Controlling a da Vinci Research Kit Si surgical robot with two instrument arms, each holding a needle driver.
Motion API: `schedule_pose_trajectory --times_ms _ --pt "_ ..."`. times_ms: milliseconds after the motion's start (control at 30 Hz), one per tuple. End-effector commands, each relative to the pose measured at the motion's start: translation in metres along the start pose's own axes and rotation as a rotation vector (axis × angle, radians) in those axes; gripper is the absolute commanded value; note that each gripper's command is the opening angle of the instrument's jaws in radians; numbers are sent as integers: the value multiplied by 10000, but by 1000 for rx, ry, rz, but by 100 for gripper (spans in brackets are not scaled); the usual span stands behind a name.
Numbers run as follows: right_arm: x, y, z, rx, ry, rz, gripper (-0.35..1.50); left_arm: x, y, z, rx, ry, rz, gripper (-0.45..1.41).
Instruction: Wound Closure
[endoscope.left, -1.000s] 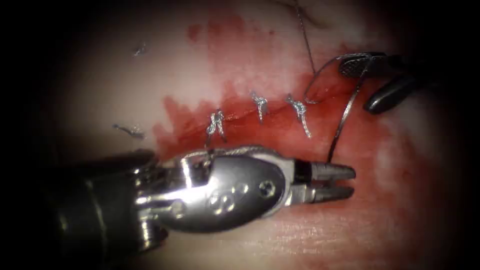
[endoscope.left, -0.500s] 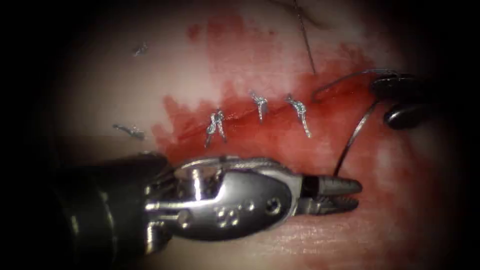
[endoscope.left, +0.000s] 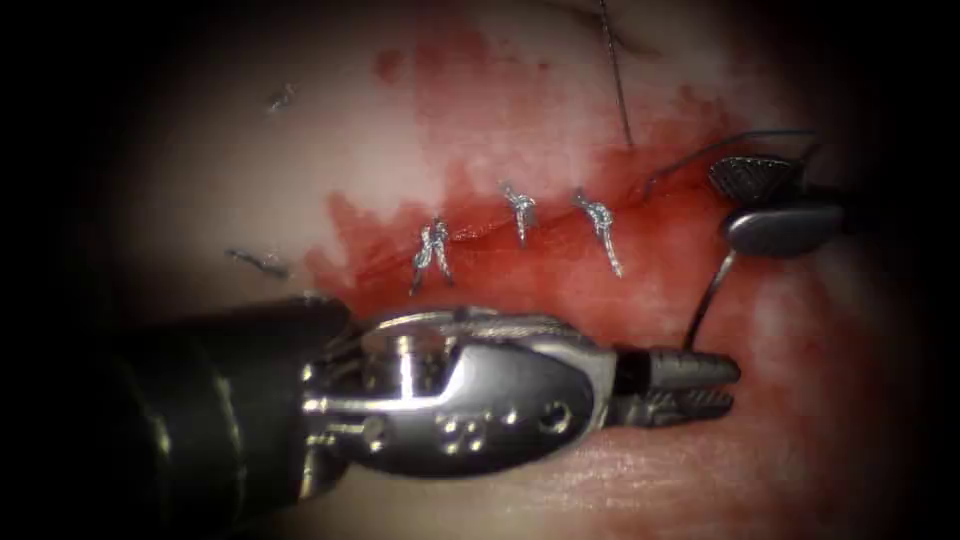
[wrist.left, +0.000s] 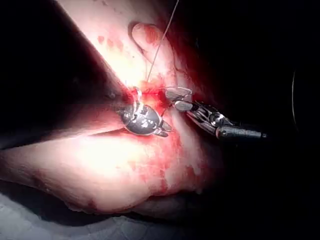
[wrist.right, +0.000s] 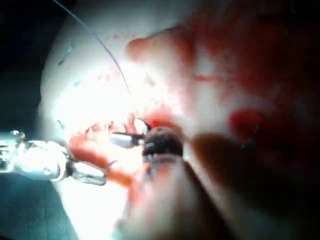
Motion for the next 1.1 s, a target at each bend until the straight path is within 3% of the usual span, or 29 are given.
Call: schedule_pose_trajectory --times_ms 33,233,400,600,733,1000,1067,1100 --pt "-6 -1 8 -15 20 5 96 -1 -4 6 6 5 0 -35" --pt "-11 -10 3 -68 107 27 79 0 -6 4 14 9 4 -35" --pt "-13 -9 2 -89 124 28 76 0 -6 5 16 10 4 -35" --pt "-14 -7 -2 -117 136 34 39 1 -5 5 17 9 10 -35" --pt "-18 -7 0 -119 126 37 37 1 -5 5 17 9 10 -35" --pt "-24 -7 3 -111 108 33 56 1 -6 5 17 9 16 -35" --pt "-25 -7 3 -110 104 32 37 1 -5 5 17 8 15 -35" --pt "-25 -7 3 -98 97 57 -10 2 -5 6 18 8 21 -35"
